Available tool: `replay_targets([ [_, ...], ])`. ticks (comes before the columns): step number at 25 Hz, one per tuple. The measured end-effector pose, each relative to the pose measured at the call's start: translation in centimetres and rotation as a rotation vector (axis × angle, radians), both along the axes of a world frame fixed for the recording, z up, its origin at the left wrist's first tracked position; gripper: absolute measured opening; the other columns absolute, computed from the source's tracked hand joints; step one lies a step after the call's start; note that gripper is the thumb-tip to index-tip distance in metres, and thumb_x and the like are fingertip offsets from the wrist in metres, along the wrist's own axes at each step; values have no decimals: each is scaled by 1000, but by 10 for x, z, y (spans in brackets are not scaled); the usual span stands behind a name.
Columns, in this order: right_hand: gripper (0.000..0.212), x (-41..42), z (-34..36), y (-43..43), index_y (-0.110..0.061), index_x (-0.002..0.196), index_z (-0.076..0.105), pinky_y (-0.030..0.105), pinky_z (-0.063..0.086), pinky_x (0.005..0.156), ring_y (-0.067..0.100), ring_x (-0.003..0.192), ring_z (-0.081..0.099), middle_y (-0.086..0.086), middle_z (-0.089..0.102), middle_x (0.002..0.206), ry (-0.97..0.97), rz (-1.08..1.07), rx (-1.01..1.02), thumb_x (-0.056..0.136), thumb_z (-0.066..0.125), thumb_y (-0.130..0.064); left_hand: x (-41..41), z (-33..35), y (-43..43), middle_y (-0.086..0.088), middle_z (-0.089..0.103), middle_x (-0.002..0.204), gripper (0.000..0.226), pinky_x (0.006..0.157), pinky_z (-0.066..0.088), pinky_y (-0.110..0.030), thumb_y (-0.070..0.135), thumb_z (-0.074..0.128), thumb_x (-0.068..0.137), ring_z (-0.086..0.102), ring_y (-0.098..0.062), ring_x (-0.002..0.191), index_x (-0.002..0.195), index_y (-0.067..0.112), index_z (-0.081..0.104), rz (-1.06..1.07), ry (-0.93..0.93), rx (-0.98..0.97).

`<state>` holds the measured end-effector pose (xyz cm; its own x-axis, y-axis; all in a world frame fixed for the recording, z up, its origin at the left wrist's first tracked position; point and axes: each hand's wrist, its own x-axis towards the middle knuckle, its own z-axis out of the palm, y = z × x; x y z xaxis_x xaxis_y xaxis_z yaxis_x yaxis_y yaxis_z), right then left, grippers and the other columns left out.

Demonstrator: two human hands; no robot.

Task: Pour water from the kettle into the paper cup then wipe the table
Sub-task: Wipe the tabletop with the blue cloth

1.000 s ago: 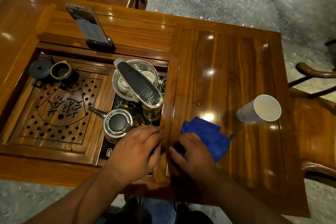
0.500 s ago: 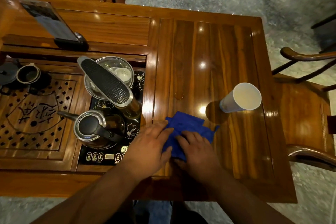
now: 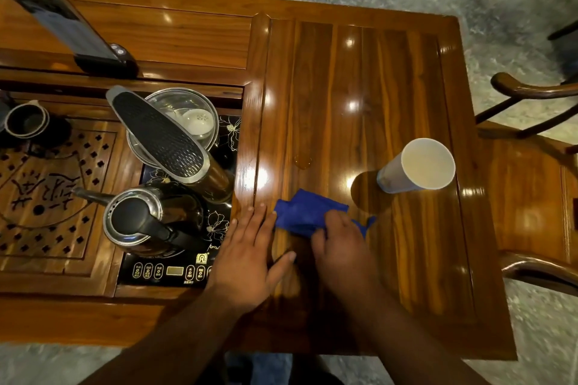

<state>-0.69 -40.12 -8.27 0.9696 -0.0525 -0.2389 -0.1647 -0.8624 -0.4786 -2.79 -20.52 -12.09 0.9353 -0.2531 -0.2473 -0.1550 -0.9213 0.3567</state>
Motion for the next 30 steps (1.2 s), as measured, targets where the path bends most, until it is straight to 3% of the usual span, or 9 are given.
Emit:
replay_targets([
  [3, 13, 5, 8, -14, -10, 104, 55, 24, 36, 53, 19, 68, 54, 1, 55, 82, 25, -297, 213, 106, 50, -22, -7, -13, 3, -5, 14, 175, 87, 129, 12, -51, 72, 38, 99, 2, -21, 162, 163, 15, 27, -20, -6, 22],
  [6, 19, 10, 18, -21, -9, 116, 53, 17, 37, 63, 12, 73, 51, 1, 56, 92, 95, -449, 386, 109, 44, -25, -10, -20, 2, -8, 12, 175, 95, 128, 14, -55, 76, 42, 95, 2, -24, 162, 163, 12, 26, -32, -18, 63],
  [11, 11, 26, 18, -13, -18, 114, 54, 28, 44, 60, 17, 71, 56, 5, 59, 85, -2, -695, 543, 111, 45, -23, -11, -24, 0, -13, 20, 173, 102, 126, 20, -59, 74, 59, 85, 12, -31, 161, 161, 10, 34, -43, -99, 65],
  [14, 25, 42, 12, -9, -13, 131, 54, 36, 51, 71, 20, 83, 62, 9, 63, 99, -98, -765, 533, 111, 46, -25, -11, -26, 1, -12, 20, 172, 99, 126, 20, -60, 74, 60, 84, 12, -31, 161, 160, 15, 37, -52, -112, 62],
  [17, 33, 64, 10, -4, -8, 140, 48, 38, 53, 82, 22, 93, 63, 11, 61, 111, -144, -741, 501, 111, 45, -23, -10, -25, 0, -11, 20, 173, 101, 125, 21, -60, 75, 60, 82, 10, -30, 161, 161, 17, 36, -43, -76, 77],
  [22, 34, 117, -8, 2, 6, 129, 43, 38, 39, 84, 47, 110, 54, 29, 52, 122, 4, -710, 520, 110, 40, -22, -8, -23, 0, -11, 18, 173, 105, 124, 23, -60, 78, 57, 79, 7, -29, 161, 162, 18, 33, -43, -21, 114],
  [25, 35, 141, -17, 2, 4, 128, 49, 22, 36, 75, 34, 105, 51, 12, 48, 115, 58, -479, 461, 110, 36, -23, -8, -23, 0, -11, 16, 174, 107, 125, 22, -59, 79, 56, 79, 6, -29, 161, 163, 18, 30, -43, -7, 119],
  [27, 33, 151, -18, 3, 5, 123, 58, 15, 39, 66, 31, 105, 56, 18, 57, 117, -9, -308, 386, 108, 38, -17, -8, -24, -1, -11, 17, 174, 106, 125, 22, -59, 78, 57, 79, 9, -30, 161, 162, 18, 31, -44, -13, 108],
  [30, 24, 158, -33, 2, 2, 93, 64, 32, 41, 63, 10, 69, 59, 19, 66, 88, -130, -193, 322, 99, 42, -4, -8, -25, -1, -12, 18, 173, 106, 125, 22, -59, 77, 59, 78, 11, -31, 161, 161, 16, 34, -43, -26, 93],
])
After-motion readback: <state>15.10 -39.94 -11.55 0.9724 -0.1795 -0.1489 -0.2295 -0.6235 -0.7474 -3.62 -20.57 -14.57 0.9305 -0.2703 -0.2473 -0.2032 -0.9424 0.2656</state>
